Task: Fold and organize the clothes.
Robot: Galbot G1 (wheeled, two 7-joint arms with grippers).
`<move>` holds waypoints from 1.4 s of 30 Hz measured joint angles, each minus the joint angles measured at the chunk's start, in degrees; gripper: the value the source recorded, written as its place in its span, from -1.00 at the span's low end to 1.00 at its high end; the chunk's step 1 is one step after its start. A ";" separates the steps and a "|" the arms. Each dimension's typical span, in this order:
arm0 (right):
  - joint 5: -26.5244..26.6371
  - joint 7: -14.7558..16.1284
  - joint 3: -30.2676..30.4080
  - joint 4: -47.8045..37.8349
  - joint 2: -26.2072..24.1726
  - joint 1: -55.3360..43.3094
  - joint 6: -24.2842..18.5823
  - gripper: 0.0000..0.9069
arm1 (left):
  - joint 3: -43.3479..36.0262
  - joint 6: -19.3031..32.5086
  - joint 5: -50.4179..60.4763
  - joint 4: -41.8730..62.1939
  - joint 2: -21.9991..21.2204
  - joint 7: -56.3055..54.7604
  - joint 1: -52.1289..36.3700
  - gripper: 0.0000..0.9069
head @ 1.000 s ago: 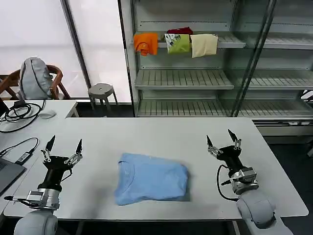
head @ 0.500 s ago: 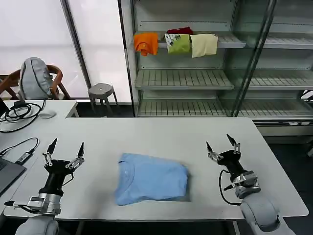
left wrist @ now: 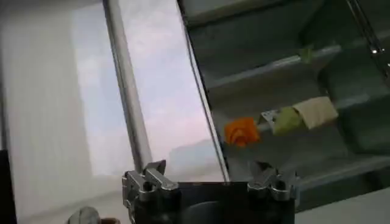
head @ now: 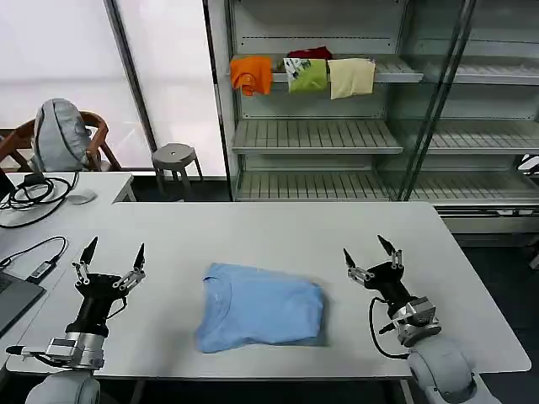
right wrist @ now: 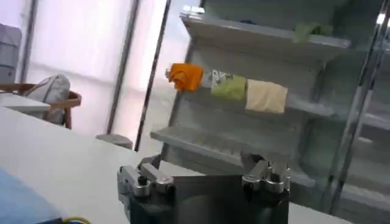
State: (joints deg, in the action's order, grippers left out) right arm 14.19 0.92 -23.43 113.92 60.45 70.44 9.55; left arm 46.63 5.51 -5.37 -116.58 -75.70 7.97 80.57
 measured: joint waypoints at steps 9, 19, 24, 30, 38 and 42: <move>4.33 -2.03 4.82 3.36 0.39 -1.18 5.42 1.00 | 0.51 -0.37 -0.03 0.66 0.62 0.05 -0.33 1.00; 4.49 -4.97 10.67 2.53 0.16 -3.34 12.79 1.00 | 0.72 -0.39 -0.25 1.12 0.64 0.06 -0.09 1.00; 4.49 -6.62 13.16 1.34 0.65 -3.82 15.66 1.00 | 0.73 -0.38 -0.31 1.07 0.49 0.06 0.19 1.00; 4.79 -8.15 14.88 -0.09 0.25 -3.88 18.65 1.00 | 1.06 -0.38 -0.31 1.20 0.49 0.05 0.46 1.00; 4.09 -8.32 15.22 0.89 -0.59 -3.08 21.02 1.00 | 1.35 -0.38 -0.43 1.01 0.53 0.02 0.36 1.00; 4.03 -7.84 14.98 0.92 -0.65 -3.46 21.14 1.00 | 1.16 -0.42 -0.44 0.91 0.44 0.02 0.31 1.00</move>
State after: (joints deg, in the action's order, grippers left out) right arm 18.23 -6.92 -8.45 114.84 59.80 66.98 30.69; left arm 47.79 5.09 -5.81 -115.67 -75.27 7.99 80.88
